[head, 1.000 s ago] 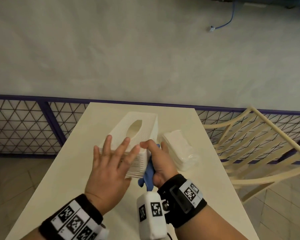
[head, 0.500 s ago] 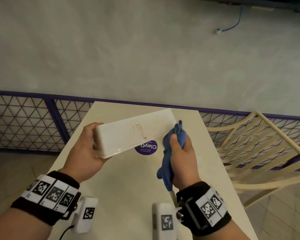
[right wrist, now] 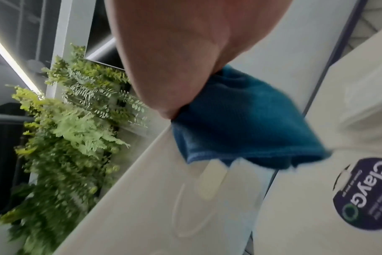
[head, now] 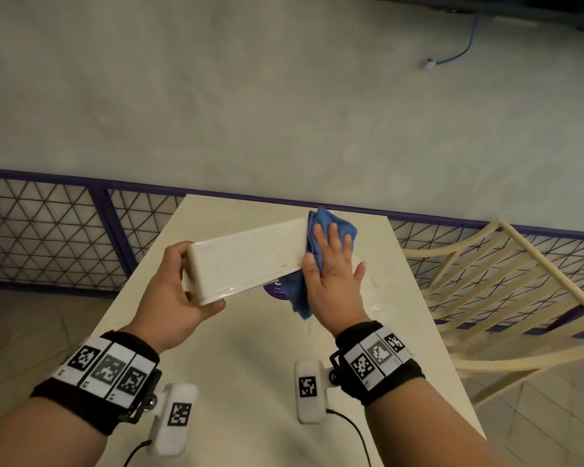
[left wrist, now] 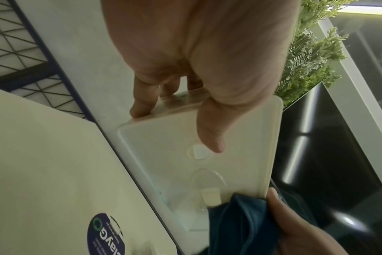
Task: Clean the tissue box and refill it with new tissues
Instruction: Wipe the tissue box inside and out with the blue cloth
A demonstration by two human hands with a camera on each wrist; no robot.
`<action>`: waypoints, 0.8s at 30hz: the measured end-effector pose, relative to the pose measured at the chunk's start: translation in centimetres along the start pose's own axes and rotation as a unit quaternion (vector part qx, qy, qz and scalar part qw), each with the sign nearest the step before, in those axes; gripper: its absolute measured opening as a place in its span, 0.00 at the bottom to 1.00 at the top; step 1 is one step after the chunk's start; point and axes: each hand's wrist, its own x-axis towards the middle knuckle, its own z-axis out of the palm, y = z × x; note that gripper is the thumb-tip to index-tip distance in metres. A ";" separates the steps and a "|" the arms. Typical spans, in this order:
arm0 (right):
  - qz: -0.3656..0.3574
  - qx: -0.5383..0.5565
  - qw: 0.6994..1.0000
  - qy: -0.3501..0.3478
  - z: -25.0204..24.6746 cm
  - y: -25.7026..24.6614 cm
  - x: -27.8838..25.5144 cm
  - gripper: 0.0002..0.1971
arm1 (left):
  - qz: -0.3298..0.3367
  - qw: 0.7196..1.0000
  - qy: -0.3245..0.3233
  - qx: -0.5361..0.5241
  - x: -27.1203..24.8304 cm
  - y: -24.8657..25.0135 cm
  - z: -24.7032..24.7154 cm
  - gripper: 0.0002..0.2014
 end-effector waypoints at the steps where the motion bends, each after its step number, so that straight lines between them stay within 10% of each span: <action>1: 0.002 0.004 1.000 0.004 0.1 0.0 0.0 0.27 | 0.001 1.000 0.000 -0.004 -0.1 0.0 0.0 0.42; 10: -0.219 0.006 0.973 -0.072 3.6 -2.4 -4.8 0.27 | 0.016 1.000 0.016 0.002 -0.1 0.2 -0.3 0.43; 15: -0.114 0.111 0.987 0.036 2.3 3.1 -1.9 0.27 | 0.012 1.000 0.003 -0.014 -0.8 -0.4 -0.6 0.45; 24: -0.252 0.069 0.965 -0.019 3.9 -1.1 -4.6 0.26 | 0.038 0.999 0.006 -0.029 -0.6 -0.3 0.2 0.43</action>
